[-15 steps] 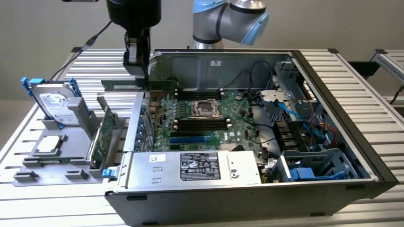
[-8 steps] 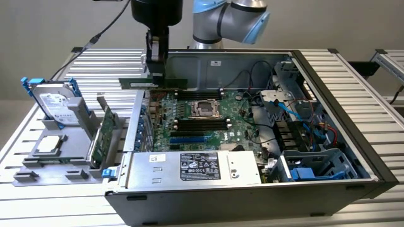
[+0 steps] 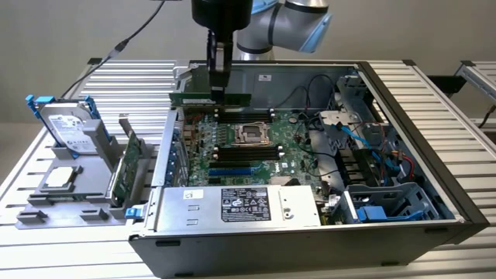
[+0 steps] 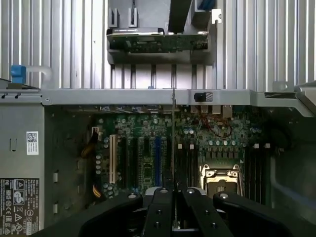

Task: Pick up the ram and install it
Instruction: 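Pick up the ram and move it above insertion slot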

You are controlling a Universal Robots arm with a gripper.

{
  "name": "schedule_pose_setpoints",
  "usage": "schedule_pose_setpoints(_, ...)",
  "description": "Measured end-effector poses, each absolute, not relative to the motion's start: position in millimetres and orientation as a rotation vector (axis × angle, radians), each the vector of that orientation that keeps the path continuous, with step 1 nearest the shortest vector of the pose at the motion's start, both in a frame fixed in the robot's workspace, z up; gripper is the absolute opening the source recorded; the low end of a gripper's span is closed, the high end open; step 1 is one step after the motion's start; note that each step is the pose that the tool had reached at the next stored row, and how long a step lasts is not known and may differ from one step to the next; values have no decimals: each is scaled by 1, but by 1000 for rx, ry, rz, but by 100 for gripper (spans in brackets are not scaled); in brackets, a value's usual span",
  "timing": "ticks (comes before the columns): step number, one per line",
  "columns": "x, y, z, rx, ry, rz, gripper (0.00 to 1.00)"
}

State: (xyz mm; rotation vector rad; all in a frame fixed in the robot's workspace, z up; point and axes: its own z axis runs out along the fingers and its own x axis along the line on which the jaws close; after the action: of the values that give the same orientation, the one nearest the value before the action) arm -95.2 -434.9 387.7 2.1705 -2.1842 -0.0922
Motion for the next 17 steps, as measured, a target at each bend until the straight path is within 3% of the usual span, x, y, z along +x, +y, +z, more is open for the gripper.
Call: schedule_pose_setpoints(17, -38, -394, 371, 2170, -2184, -91, 13)
